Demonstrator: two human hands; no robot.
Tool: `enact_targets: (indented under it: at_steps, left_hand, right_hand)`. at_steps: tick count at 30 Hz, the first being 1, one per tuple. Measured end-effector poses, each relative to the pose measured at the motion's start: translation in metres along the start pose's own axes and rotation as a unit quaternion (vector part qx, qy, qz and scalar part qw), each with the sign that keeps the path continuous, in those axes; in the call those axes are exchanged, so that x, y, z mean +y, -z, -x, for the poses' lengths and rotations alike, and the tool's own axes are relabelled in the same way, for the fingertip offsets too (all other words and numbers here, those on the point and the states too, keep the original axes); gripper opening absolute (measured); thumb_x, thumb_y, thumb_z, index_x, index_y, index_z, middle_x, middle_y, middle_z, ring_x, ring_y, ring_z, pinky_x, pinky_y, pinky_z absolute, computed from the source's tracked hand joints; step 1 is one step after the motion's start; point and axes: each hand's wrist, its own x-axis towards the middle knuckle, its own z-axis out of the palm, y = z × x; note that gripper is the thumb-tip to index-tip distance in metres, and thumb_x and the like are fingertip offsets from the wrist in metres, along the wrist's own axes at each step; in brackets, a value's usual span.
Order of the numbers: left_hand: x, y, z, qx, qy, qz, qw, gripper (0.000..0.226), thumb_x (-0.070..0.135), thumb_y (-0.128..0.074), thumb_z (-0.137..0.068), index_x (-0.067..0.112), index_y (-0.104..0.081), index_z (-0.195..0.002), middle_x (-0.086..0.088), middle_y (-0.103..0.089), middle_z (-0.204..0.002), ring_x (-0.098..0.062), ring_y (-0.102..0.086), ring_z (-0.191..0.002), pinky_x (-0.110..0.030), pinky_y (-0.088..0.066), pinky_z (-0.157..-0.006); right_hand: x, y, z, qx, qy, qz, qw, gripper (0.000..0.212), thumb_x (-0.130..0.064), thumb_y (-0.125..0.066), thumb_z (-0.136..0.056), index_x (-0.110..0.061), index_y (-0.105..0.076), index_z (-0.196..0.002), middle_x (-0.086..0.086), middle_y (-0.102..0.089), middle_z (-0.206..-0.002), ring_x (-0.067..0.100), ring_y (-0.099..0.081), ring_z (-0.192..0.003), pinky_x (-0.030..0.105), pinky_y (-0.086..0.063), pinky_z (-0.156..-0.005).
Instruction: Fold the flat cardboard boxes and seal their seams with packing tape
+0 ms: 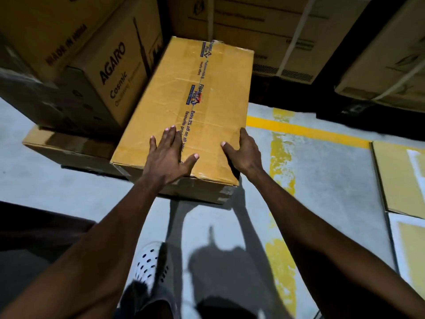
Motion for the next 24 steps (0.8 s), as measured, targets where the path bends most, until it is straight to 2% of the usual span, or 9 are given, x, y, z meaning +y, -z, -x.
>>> enact_targets:
  at_steps: [3,5,7,10,13,16,18,21,24]
  left_hand:
    - [0.042,0.004,0.013,0.048,-0.042,0.030,0.997,0.065,0.042,-0.036,-0.102,0.003,-0.028,-0.153,-0.016,-0.021,-0.164,-0.029,-0.015,-0.153,-0.056,-0.011,-0.121]
    - [0.079,0.002,0.028,0.067,-0.081,0.076,0.992,0.066,0.044,-0.035,-0.099,0.003,-0.034,-0.152,-0.015,-0.025,-0.163,-0.029,-0.018,-0.152,-0.056,-0.013,-0.120]
    - [0.120,-0.003,0.045,0.060,-0.118,0.110,0.985,0.072,0.051,-0.034,-0.098,0.006,-0.031,-0.154,-0.010,-0.021,-0.165,-0.024,-0.014,-0.154,-0.051,-0.009,-0.121]
    - [0.179,-0.020,0.072,0.007,-0.161,0.139,0.977,0.076,0.057,-0.034,-0.095,0.012,-0.027,-0.156,-0.004,-0.019,-0.166,-0.018,-0.012,-0.154,-0.046,-0.007,-0.122]
    - [0.243,-0.051,0.095,-0.086,-0.179,0.153,0.968,0.080,0.062,-0.029,-0.094,0.015,-0.022,-0.158,-0.002,-0.017,-0.166,-0.016,-0.010,-0.154,-0.045,-0.009,-0.123]
    - [0.315,-0.085,0.111,-0.172,-0.195,0.156,0.953,0.073,0.056,-0.036,-0.102,0.015,-0.017,-0.159,-0.003,-0.014,-0.167,-0.016,-0.009,-0.154,-0.043,-0.008,-0.124]
    - [0.362,-0.107,0.116,-0.206,-0.224,0.159,0.939,0.073,0.054,-0.037,-0.102,0.014,-0.015,-0.159,-0.005,-0.014,-0.167,-0.017,-0.009,-0.154,-0.044,-0.009,-0.124]
    - [0.425,-0.144,0.114,-0.226,-0.285,0.154,0.919,0.074,0.055,-0.035,-0.102,0.012,-0.014,-0.159,-0.005,-0.014,-0.167,-0.017,-0.009,-0.154,-0.046,-0.010,-0.123]
    - [0.476,-0.188,0.108,-0.245,-0.323,0.143,0.903,0.077,0.058,-0.033,-0.101,0.013,-0.012,-0.159,-0.005,-0.012,-0.167,-0.017,-0.008,-0.154,-0.047,-0.010,-0.123]
  right_hand:
    - [0.014,0.028,0.037,-0.018,0.003,-0.017,1.000,0.076,-0.053,-0.063,-0.093,-0.017,-0.035,-0.153,0.012,-0.044,-0.152,0.032,-0.052,-0.131,0.050,-0.047,-0.103]
    - [0.029,0.052,0.064,-0.011,-0.006,-0.020,1.000,0.079,-0.056,-0.063,-0.092,-0.017,-0.034,-0.155,0.009,-0.040,-0.157,0.028,-0.053,-0.132,0.048,-0.046,-0.105]
    - [0.051,0.079,0.091,0.002,-0.021,-0.017,1.000,0.077,-0.055,-0.062,-0.093,-0.018,-0.036,-0.155,0.005,-0.040,-0.156,0.024,-0.058,-0.126,0.043,-0.047,-0.103]
    - [0.094,0.122,0.132,0.035,-0.061,0.005,0.998,0.075,-0.058,-0.062,-0.092,-0.021,-0.039,-0.153,0.002,-0.043,-0.155,0.021,-0.061,-0.121,0.041,-0.047,-0.102]
    - [0.156,0.167,0.178,0.055,-0.124,0.029,0.990,0.076,-0.060,-0.063,-0.090,-0.022,-0.040,-0.152,0.002,-0.045,-0.153,0.022,-0.055,-0.130,0.042,-0.044,-0.107]
    - [0.232,0.212,0.220,0.075,-0.204,0.052,0.975,0.080,-0.060,-0.064,-0.089,-0.020,-0.038,-0.153,0.004,-0.045,-0.154,0.024,-0.051,-0.135,0.041,-0.042,-0.109]
    - [0.286,0.242,0.244,0.074,-0.251,0.090,0.961,0.081,-0.058,-0.062,-0.091,-0.016,-0.034,-0.155,0.008,-0.040,-0.157,0.027,-0.044,-0.140,0.041,-0.039,-0.111]
    - [0.369,0.274,0.269,0.053,-0.305,0.141,0.941,0.085,-0.059,-0.058,-0.093,-0.014,-0.026,-0.157,0.010,-0.027,-0.162,0.032,-0.043,-0.139,0.043,-0.039,-0.106]
    - [0.447,0.284,0.285,0.053,-0.348,0.140,0.926,0.095,-0.064,-0.060,-0.089,-0.015,-0.017,-0.159,0.009,-0.014,-0.166,0.032,-0.035,-0.145,0.047,-0.039,-0.108]
